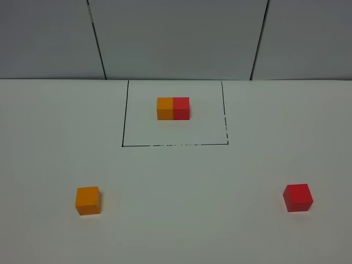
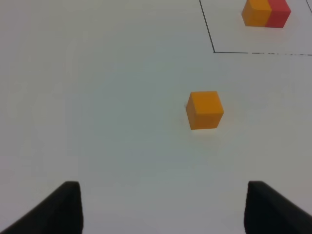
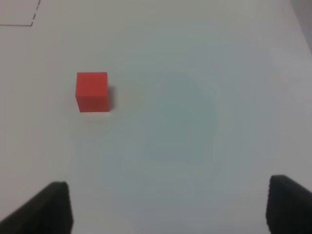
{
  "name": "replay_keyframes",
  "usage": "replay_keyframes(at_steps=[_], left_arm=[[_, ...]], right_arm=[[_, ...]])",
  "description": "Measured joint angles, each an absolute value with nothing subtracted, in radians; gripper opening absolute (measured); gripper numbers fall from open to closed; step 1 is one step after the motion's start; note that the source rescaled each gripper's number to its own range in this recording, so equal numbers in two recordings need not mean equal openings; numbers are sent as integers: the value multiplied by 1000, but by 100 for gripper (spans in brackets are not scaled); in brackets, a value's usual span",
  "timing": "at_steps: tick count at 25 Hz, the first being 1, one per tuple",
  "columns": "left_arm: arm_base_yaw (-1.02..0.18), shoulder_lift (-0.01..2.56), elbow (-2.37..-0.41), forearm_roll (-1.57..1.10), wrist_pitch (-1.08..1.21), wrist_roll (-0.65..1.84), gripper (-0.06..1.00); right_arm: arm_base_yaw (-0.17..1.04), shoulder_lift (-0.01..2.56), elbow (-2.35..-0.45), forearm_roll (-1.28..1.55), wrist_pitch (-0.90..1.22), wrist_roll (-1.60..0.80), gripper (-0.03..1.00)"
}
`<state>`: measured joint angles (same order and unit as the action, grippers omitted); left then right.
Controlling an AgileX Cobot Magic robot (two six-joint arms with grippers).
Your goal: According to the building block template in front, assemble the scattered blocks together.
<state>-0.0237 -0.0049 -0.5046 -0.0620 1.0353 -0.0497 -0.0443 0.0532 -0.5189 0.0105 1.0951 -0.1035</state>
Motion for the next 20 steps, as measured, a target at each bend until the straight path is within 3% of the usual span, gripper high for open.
replay_keyframes(at_steps=[20], left_arm=[[-24, -5, -505, -62, 1035, -50, 53]], right_arm=[[-44, 53, -519, 11, 1095, -104, 63]])
